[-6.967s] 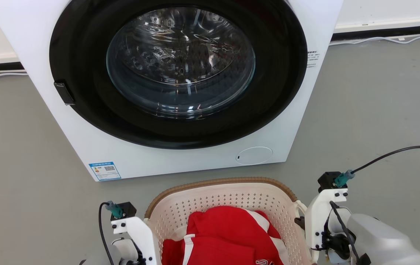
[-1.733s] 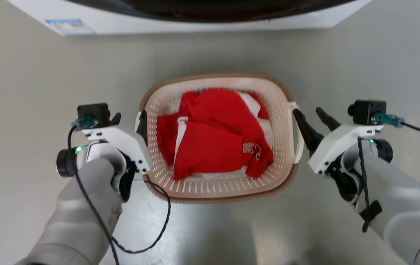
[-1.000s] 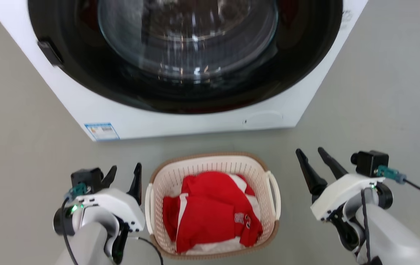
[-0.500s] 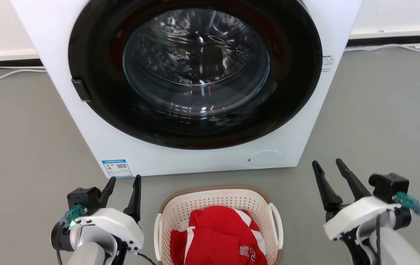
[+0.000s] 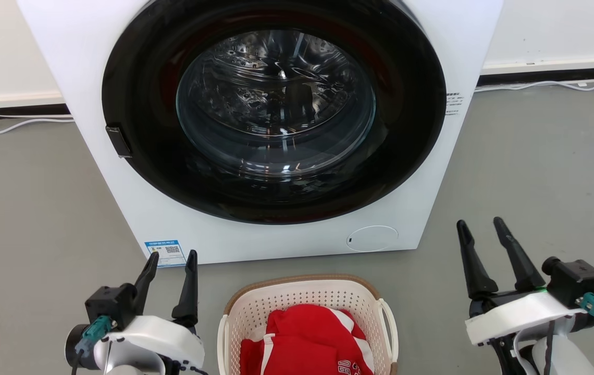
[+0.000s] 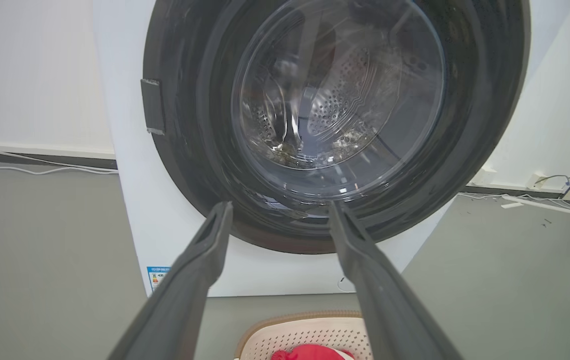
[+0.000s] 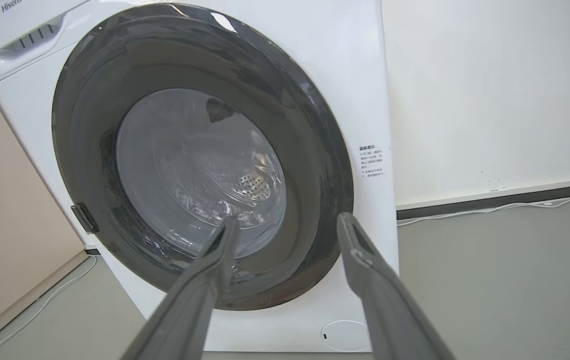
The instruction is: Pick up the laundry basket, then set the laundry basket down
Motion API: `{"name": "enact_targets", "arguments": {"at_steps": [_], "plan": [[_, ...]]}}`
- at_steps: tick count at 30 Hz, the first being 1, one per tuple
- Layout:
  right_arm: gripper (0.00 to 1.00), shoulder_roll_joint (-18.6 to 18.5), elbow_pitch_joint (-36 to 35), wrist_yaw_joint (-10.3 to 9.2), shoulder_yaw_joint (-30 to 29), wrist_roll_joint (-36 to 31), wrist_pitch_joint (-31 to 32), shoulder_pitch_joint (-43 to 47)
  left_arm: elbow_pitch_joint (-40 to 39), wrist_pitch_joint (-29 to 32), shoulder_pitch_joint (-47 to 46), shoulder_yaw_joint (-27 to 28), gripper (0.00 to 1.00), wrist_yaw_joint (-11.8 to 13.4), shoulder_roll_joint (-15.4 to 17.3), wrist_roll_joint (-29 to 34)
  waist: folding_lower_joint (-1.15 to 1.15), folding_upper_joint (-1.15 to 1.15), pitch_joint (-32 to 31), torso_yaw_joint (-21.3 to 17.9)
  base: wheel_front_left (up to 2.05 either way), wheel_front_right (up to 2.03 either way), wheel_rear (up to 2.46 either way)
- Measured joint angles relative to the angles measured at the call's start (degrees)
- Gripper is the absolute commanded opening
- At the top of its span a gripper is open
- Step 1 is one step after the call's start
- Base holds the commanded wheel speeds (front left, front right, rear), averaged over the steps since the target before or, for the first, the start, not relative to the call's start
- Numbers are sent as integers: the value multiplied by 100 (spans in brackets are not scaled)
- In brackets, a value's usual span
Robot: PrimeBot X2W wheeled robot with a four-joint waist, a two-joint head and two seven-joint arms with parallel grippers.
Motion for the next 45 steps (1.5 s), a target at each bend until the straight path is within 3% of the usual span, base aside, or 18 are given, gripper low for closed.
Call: {"name": "enact_targets", "arguments": {"at_steps": [14, 42, 43, 45], "plan": [[100, 88, -308, 0, -137, -327, -1, 266, -568, 0, 365, 249, 100, -8, -97, 148, 0, 0, -59, 46, 0, 0, 0], [100, 58, -378, 0, -65, -326, -1, 330, -591, 0, 419, 276, 100, -13, -189, 299, 0, 0, -39, 18, 0, 0, 0], [0, 55, -376, 0, -62, -325, -1, 330, -594, 0, 428, 252, 0, -51, -189, 291, 0, 0, -40, 11, 0, 0, 0], [0, 96, -260, -4, -58, -319, 9, 368, -461, 1, 486, 243, 0, -51, -227, 291, 0, 0, -40, 11, 0, 0, 0]]}}
